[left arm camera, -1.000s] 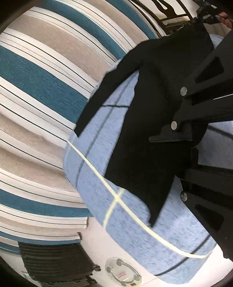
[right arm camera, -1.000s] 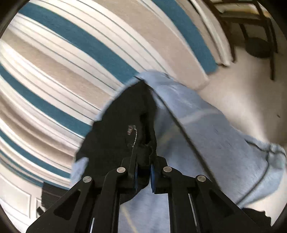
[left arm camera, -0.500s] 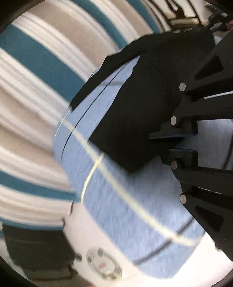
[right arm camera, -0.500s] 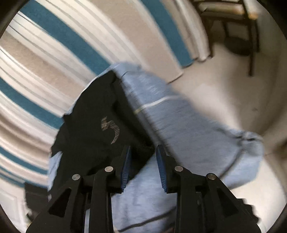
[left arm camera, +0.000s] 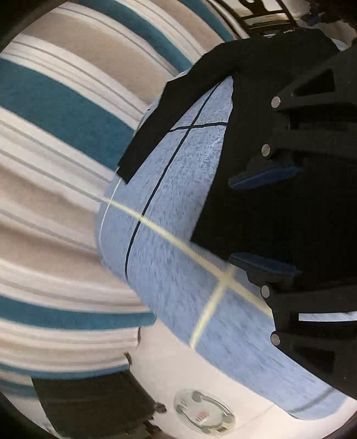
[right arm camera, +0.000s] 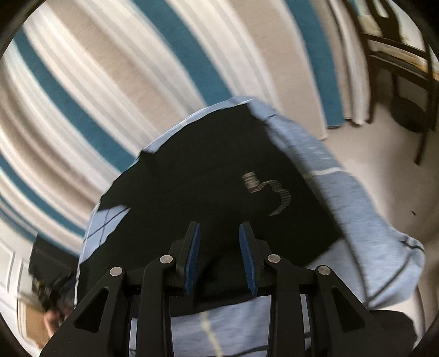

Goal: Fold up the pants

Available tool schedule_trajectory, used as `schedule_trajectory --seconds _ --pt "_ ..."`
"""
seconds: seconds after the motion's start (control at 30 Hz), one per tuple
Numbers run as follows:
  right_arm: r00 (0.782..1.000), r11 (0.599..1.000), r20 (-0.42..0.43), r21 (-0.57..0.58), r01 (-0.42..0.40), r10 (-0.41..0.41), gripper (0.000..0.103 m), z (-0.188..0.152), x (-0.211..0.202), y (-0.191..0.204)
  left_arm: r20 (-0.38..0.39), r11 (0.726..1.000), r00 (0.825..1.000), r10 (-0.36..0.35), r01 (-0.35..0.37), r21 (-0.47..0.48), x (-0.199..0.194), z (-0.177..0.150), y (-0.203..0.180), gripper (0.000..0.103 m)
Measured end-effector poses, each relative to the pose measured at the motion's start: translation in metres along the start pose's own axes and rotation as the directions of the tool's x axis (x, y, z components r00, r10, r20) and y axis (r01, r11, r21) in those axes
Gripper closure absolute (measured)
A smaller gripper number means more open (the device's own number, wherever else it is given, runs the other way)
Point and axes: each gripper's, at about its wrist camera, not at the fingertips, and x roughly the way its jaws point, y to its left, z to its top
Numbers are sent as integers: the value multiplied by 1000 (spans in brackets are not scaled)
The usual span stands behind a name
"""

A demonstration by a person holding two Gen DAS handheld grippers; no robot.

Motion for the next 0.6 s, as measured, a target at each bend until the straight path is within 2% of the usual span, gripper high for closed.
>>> schedule_trajectory --seconds 0.1,0.13,0.17,0.2,0.23,0.33,0.43,0.5,0.57,0.6 --pt "999 998 -34 -46 -31 30 73 -6 11 15 -5 999 999 36 -36 18 17 4 -5 53" --pt "999 998 -43 -56 -35 33 73 -7 14 18 -7 998 999 51 -51 22 20 5 -7 54" --pt "998 997 -50 -67 -38 35 73 -8 17 21 -7 996 997 75 -75 38 22 5 -9 61" --pt "998 997 -56 -74 -40 36 73 -8 18 22 0 992 995 104 -104 68 24 4 -14 88" --pt "997 996 -65 -79 -42 36 72 -9 22 24 3 988 993 116 -116 106 26 4 -20 99" --pt "996 995 -76 -87 -46 39 72 -7 31 29 48 979 990 132 -138 147 19 5 -26 100" --pt "997 994 -67 -98 -49 43 73 -5 33 32 134 981 984 117 -135 136 1 11 -25 100" --pt "997 993 -64 -106 -48 41 73 -5 35 35 139 981 981 132 -150 127 0 13 -21 102" --pt "997 993 -69 -103 -49 42 72 -5 37 38 131 964 967 217 -234 129 9 14 -16 102" --pt "996 993 -70 -103 -53 45 72 -6 37 38 107 967 969 222 -233 105 14 16 -9 102"
